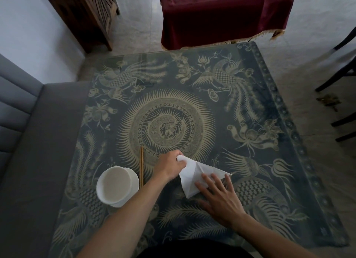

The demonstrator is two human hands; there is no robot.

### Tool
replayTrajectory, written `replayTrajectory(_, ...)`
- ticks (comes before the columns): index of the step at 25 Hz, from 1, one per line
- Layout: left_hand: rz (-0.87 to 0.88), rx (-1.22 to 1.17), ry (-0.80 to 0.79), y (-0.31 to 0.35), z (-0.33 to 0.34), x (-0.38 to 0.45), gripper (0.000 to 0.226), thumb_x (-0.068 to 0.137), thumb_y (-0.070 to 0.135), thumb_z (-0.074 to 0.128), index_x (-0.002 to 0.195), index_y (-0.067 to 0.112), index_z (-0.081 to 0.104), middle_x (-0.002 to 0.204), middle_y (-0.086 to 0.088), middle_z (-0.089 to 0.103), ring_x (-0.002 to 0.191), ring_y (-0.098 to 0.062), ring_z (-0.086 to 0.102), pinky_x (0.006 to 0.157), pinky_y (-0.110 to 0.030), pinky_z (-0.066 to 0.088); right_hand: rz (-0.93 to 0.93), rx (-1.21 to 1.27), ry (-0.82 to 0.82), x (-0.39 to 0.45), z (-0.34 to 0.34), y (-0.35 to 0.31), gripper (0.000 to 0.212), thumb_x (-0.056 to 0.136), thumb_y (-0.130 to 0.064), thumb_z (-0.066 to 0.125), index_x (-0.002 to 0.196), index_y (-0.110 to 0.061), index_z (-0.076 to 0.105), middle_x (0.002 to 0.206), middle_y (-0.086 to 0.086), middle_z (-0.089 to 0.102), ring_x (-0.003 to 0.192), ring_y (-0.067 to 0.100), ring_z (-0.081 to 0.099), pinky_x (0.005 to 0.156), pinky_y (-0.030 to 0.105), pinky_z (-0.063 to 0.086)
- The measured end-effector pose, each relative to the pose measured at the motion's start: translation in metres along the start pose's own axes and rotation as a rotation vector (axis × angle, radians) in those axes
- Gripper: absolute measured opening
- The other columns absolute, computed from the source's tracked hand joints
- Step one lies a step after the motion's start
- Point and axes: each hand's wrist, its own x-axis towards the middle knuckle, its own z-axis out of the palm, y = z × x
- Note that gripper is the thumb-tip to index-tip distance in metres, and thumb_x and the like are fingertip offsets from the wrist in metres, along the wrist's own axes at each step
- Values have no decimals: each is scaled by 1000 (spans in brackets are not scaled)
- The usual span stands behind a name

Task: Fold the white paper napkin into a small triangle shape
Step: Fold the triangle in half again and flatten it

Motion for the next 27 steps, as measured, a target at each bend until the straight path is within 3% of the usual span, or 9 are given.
replayTrajectory(4,40,-30,1,17,5,-4,13,84,29,68,82,18,62,75,1,67,73,-21,63,64,-35,48,5,14,-17,3,0,-10,58,94,-60,34,146,-33,39,157,7,35,139,35,37,109,72,18)
replayTrajectory(10,52,-122,-33,36,26,-6,10,83,24,68,89,16,67,73,-1,71,69,-20,68,69,-41,56,54,89,129,-7,3,5,53,96,-50,36,139,-23,52,146,8,50,132,33,47,109,64,30)
replayTrajectory(14,38,-92,-76,43,43,-6,11,82,25,68,91,19,67,76,3,69,72,-19,66,65,-36,53,135,123,240,-23,7,30,47,96,-43,38,128,-17,61,138,9,57,124,33,54,104,61,38)
replayTrajectory(18,46,13,-78,44,63,-9,13,84,32,67,92,22,66,88,5,69,81,-19,63,65,-31,46,194,128,243,-32,7,39,49,95,-46,37,129,-19,61,137,6,58,126,30,51,106,59,36)
replayTrajectory(24,42,-21,-97,37,87,-15,34,78,47,77,105,30,66,90,12,68,83,-9,64,68,-27,48,233,146,187,-38,16,41,55,97,-50,34,140,-20,52,149,2,47,138,29,40,110,55,35)
replayTrajectory(27,101,-69,-148,30,93,-18,38,76,42,81,109,30,67,95,14,67,88,-7,64,78,-30,54,253,173,217,-41,21,43,54,96,-47,36,139,-18,53,149,5,47,137,29,41,110,51,34)
